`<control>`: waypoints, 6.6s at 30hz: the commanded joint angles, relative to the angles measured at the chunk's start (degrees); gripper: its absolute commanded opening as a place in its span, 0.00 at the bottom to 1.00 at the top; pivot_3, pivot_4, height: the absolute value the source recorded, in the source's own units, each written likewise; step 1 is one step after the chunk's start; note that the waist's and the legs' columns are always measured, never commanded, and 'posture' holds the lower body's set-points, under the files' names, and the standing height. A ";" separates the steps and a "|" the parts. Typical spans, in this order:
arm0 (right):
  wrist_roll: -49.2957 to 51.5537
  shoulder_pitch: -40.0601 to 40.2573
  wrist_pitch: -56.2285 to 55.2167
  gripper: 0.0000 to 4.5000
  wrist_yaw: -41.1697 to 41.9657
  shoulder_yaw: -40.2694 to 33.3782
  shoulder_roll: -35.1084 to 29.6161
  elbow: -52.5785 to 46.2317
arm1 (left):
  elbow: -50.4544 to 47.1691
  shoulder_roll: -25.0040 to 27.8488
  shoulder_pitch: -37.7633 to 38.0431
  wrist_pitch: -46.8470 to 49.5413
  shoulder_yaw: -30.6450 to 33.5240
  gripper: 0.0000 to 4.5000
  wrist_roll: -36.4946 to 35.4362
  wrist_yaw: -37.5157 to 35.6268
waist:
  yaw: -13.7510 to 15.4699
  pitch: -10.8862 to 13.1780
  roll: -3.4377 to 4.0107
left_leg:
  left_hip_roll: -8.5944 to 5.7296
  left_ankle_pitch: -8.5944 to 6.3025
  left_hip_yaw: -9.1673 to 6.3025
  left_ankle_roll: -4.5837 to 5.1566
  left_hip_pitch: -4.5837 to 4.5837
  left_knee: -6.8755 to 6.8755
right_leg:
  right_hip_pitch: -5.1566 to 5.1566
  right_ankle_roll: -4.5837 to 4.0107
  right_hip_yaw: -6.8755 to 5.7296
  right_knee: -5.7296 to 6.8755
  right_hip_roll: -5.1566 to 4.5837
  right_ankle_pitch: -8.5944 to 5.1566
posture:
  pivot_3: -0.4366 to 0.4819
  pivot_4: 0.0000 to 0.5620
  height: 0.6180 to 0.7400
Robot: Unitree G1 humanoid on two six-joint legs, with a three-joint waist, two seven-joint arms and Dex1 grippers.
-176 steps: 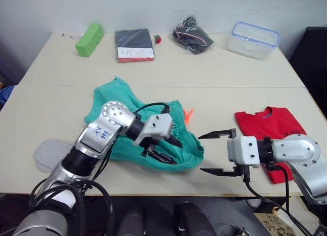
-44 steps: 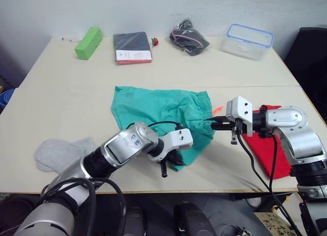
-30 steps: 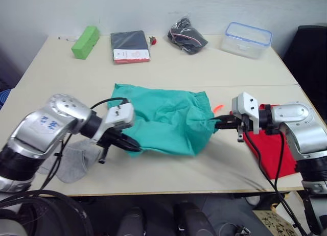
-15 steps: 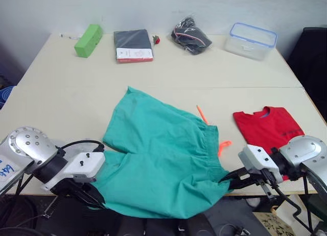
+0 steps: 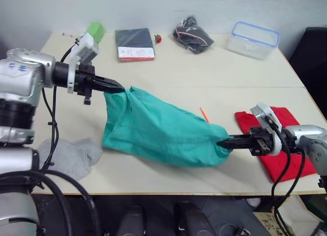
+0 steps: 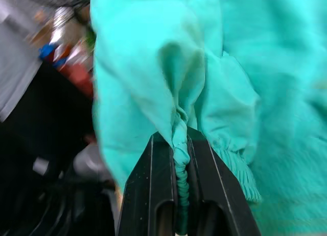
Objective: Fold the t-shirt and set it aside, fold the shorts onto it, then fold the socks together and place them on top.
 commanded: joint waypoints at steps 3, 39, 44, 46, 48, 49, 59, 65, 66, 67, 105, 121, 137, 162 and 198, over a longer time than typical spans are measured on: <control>-3.66 -0.34 0.90 0.00 -4.71 1.02 1.57 1.12 | 19.64 -6.97 -4.88 -15.18 0.73 0.00 8.60 8.16 | 0.23 0.00 -0.01 | 0.00 0.02 -0.02 -0.04 -1.06 0.69 | -1.10 0.02 -0.13 0.47 -0.08 0.01 | 0.48 0.27 1.00; -10.87 -0.97 -13.93 0.93 -19.11 -8.50 6.24 -14.27 | -16.64 -7.67 11.73 3.63 14.01 0.81 -1.55 -0.41 | 0.05 -0.06 0.07 | -0.38 0.26 0.12 0.14 -1.69 1.45 | -1.66 0.38 -0.25 1.28 -0.57 0.31 | 0.48 0.27 1.00; -12.31 2.24 -17.54 0.64 -15.83 -3.68 6.14 -21.36 | -32.48 -6.41 21.47 5.65 12.58 0.77 -2.70 2.06 | 0.31 -0.06 0.06 | -0.32 0.30 0.01 0.07 -1.70 1.53 | -1.64 0.38 -0.27 1.21 -0.52 0.31 | 0.48 0.27 1.00; -13.97 2.45 -18.81 0.47 -15.93 -0.38 7.04 -22.90 | -35.48 -4.74 25.54 2.71 9.62 0.68 0.06 2.11 | 0.21 -0.06 0.08 | -0.34 0.28 0.01 0.11 -1.63 1.57 | -1.52 0.38 -0.27 1.18 -0.53 0.30 | 0.48 0.27 1.00; -15.95 2.08 -20.25 0.31 -16.18 3.15 8.26 -23.23 | -36.94 -3.70 28.59 0.70 7.59 0.54 1.80 2.68 | 0.10 -0.06 0.08 | -0.36 0.24 0.05 0.18 -1.26 1.45 | -1.15 0.38 -0.23 1.08 -0.52 0.30 | 0.48 0.27 1.00; -17.96 1.64 -21.54 0.24 -16.34 5.80 9.11 -22.91 | -37.08 -3.72 29.77 0.14 6.71 0.47 2.71 3.73 | 0.09 -0.06 0.07 | -0.36 0.16 0.06 0.33 -0.91 1.28 | -0.83 0.36 -0.23 0.95 -0.52 0.30 | 0.48 0.27 1.00; -38.98 -1.84 -34.50 0.00 -20.22 20.18 12.78 -7.96 | -22.51 -9.73 26.10 -6.81 3.52 0.00 8.99 12.92 | 0.54 -0.07 0.05 | -0.44 0.09 0.01 0.46 -0.77 1.21 | -0.67 0.34 -0.33 0.85 -0.61 0.28 | 0.48 0.27 1.00; -43.76 0.75 -38.59 0.00 -20.46 22.02 13.30 -2.73 | -2.56 -16.66 14.25 -10.03 7.49 0.00 9.18 20.42 | 0.46 -0.11 -0.02 | -0.47 0.19 0.00 0.33 -0.85 1.26 | -0.71 0.35 -0.38 0.88 -0.62 0.29 | 0.48 0.27 1.00; -43.88 1.18 -39.03 0.00 -20.42 21.97 13.51 -2.45 | 1.28 -17.66 12.24 -10.98 8.13 0.00 9.32 21.75 | 0.45 -0.14 -0.05 | -0.47 0.19 0.00 0.33 -0.84 1.26 | -0.70 0.35 -0.39 0.86 -0.62 0.29 | 0.48 0.27 1.00; -44.01 1.51 -39.30 0.00 -20.44 21.88 13.66 -2.31 | 5.14 -18.46 10.38 -12.22 8.69 0.00 9.63 23.23 | 0.46 -0.15 -0.07 | -0.47 0.18 0.00 0.33 -0.83 1.26 | -0.69 0.35 -0.39 0.87 -0.62 0.29 | 0.48 0.27 1.00; -45.18 -7.47 -25.50 0.00 -40.32 12.72 20.08 10.11 | 3.70 -21.16 17.16 -17.28 1.60 0.00 15.17 24.16 | 0.26 -0.52 -0.16 | -0.56 0.29 0.07 0.38 -0.65 1.09 | -0.66 0.36 -0.30 0.99 -0.72 0.29 | 0.48 0.27 1.00; -30.24 -5.06 -26.76 0.00 -29.48 4.88 19.04 -9.29 | 7.55 -23.77 7.77 -14.28 10.58 0.00 9.96 26.44 | 0.38 -0.49 -0.13 | -0.56 0.31 0.02 0.35 -0.83 1.00 | -0.83 0.36 -0.35 0.98 -0.68 0.29 | 0.48 0.27 1.00; -39.17 1.94 -24.79 0.00 -30.91 12.52 17.86 -9.11 | 36.17 -24.29 -4.89 -32.17 15.88 0.00 15.28 43.99 | 0.31 -0.47 -0.16 | -0.62 0.37 0.07 0.23 -0.87 0.95 | -0.90 0.37 -0.35 0.88 -0.75 0.30 | 0.48 0.27 1.00; -50.13 14.32 -55.67 0.95 -22.18 10.23 3.34 -14.76 | -32.94 -1.61 36.00 -27.22 6.81 1.00 18.14 12.39 | 0.29 -0.45 -0.13 | -0.53 0.17 0.00 0.66 0.33 0.69 | 0.50 0.36 -0.35 0.34 -0.70 0.29 | 0.48 0.27 1.00; -45.82 5.43 -96.83 0.00 -11.92 14.04 -2.63 13.19 | -61.49 5.96 48.98 2.19 3.08 0.01 6.98 4.93 | -0.22 -0.43 0.01 | -0.46 0.16 0.02 0.61 1.17 -0.10 | 1.27 0.31 -0.31 -0.25 -0.71 0.26 | 0.48 0.27 1.00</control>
